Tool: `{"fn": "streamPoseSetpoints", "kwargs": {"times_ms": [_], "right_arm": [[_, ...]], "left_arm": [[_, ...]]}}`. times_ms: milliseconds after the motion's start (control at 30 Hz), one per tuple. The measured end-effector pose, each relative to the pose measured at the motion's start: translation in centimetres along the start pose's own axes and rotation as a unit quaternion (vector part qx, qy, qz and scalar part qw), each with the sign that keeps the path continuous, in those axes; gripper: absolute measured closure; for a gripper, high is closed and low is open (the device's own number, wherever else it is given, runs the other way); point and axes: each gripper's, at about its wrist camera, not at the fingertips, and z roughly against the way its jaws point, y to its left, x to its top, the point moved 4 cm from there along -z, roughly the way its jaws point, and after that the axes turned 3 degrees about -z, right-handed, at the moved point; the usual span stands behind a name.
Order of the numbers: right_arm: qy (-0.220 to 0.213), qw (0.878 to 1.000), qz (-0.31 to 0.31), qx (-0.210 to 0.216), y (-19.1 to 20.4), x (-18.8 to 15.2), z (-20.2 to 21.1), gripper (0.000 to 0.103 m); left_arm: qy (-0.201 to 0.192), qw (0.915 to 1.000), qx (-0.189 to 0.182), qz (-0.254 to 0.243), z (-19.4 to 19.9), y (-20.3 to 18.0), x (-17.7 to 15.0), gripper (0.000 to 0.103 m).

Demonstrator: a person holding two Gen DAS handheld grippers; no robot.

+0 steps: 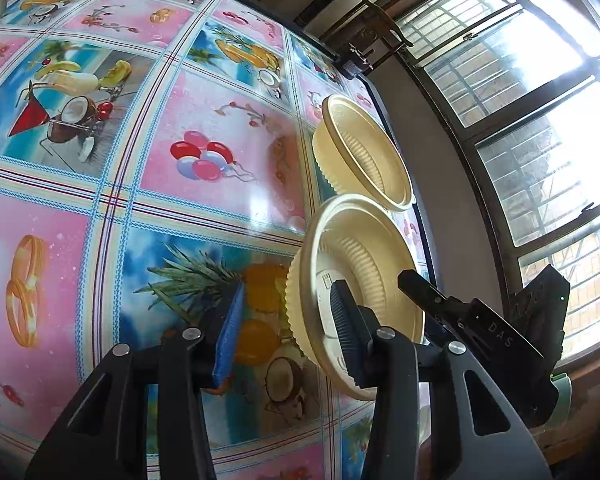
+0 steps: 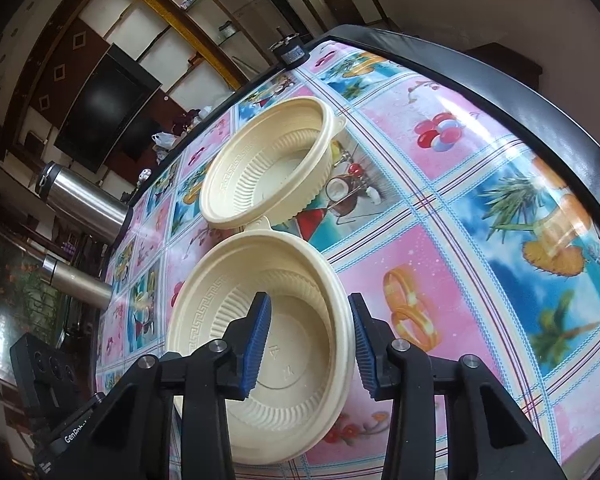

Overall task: Organize plates and bowls
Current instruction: 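Bring both grippers to the rim of the larger beige bowl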

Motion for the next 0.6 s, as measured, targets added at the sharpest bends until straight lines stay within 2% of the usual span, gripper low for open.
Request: {"fn": "streamPoseSetpoints", "kwargs": {"times_ms": [167, 600], "right_arm": [[0.003, 1.000, 0.011, 0.004, 0.7, -0.3, -0.3, 0.064], [0.006, 0.999, 0.036, 0.004, 1.7, -1.2, -0.9, 0.086]], "left_arm": [[-0.001, 1.0000, 0.003, 0.002, 0.0, 0.0, 0.0, 0.063], [-0.017, 0.9994, 0.029, 0.009, 0.9, 1.2, 0.6, 0.088]]}}
